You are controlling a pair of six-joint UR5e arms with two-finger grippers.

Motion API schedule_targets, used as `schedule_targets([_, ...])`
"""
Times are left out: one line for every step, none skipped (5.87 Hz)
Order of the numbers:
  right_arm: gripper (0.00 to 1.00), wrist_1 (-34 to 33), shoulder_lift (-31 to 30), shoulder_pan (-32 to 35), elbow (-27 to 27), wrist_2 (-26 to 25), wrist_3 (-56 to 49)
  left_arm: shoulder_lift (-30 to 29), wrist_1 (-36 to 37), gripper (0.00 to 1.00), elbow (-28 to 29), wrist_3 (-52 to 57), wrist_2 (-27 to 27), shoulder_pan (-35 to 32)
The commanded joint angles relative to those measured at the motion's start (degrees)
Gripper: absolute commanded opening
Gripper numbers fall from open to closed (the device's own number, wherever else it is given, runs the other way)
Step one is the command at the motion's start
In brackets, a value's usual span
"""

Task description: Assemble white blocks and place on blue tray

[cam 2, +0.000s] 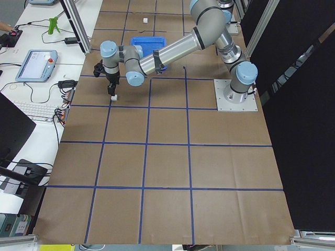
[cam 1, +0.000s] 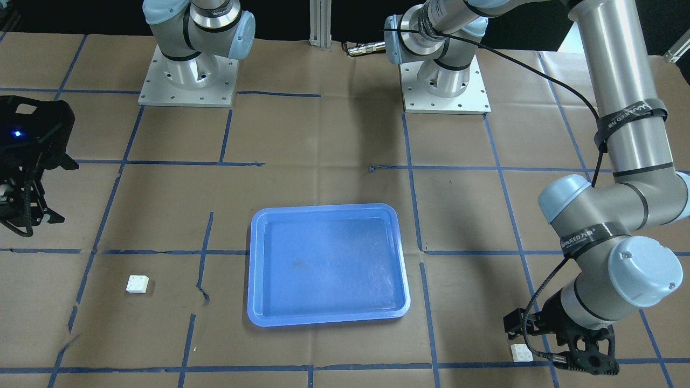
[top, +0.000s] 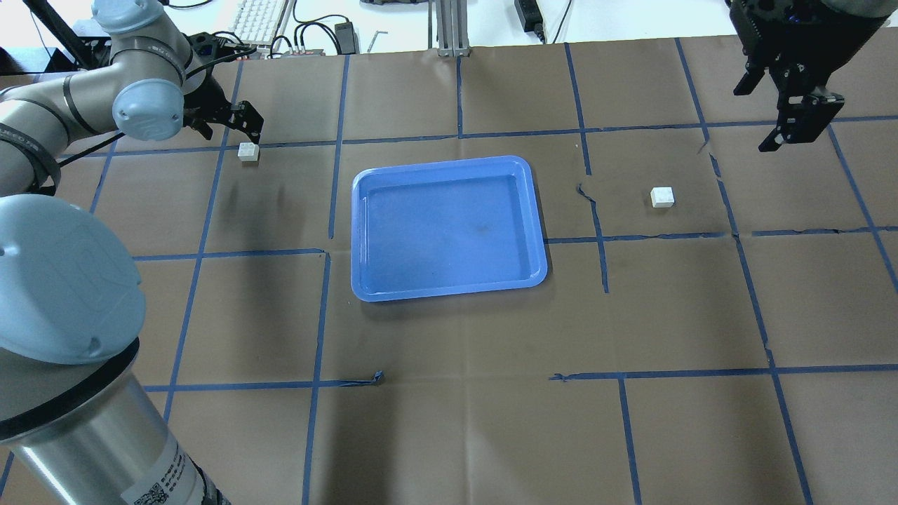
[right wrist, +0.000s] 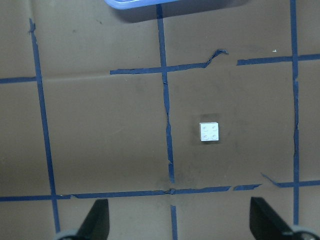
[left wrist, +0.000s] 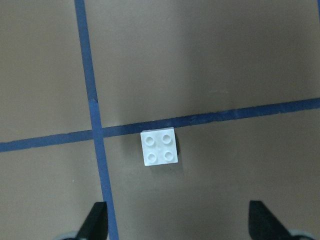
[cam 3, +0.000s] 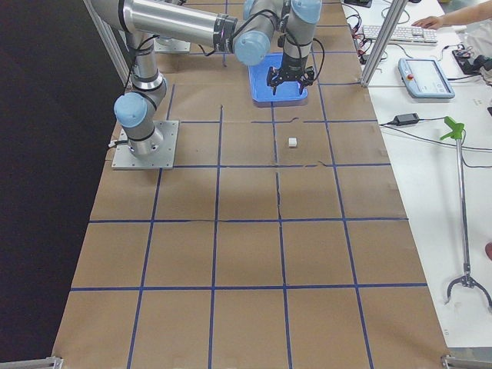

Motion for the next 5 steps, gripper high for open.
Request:
schedule_targets([1.0, -0.24, 4.16, -3.9, 1.27, 8.58, -5.44, -4.52, 0.88, 0.98, 2.83, -0.52, 0.17, 0.05])
schedule_targets([1.0, -0.5, 5.92, -6.36, 3.37, 14.36, -7.46, -5.85, 0.88, 0.98, 3.63, -1.05, 0.0, 0.05])
schedule_targets([1.0, -3.54, 8.64, -8.47, 5.4, 19.9, -7.74, -6.39, 1.15, 0.97, 3.03, -0.88, -0.09, 0.05])
schedule_targets([1.0, -7.49, 11.62, -9.97, 7.33, 22.57, -7.92, -6.83, 2.45, 0.81, 3.02, -0.53, -0.09, 0.05])
schedule_targets([1.0, -10.23, 14.18, -11.99, 9.79, 26.86, -9.92, -6.92, 2.47, 0.51, 3.02, -0.26, -0.18, 0.05])
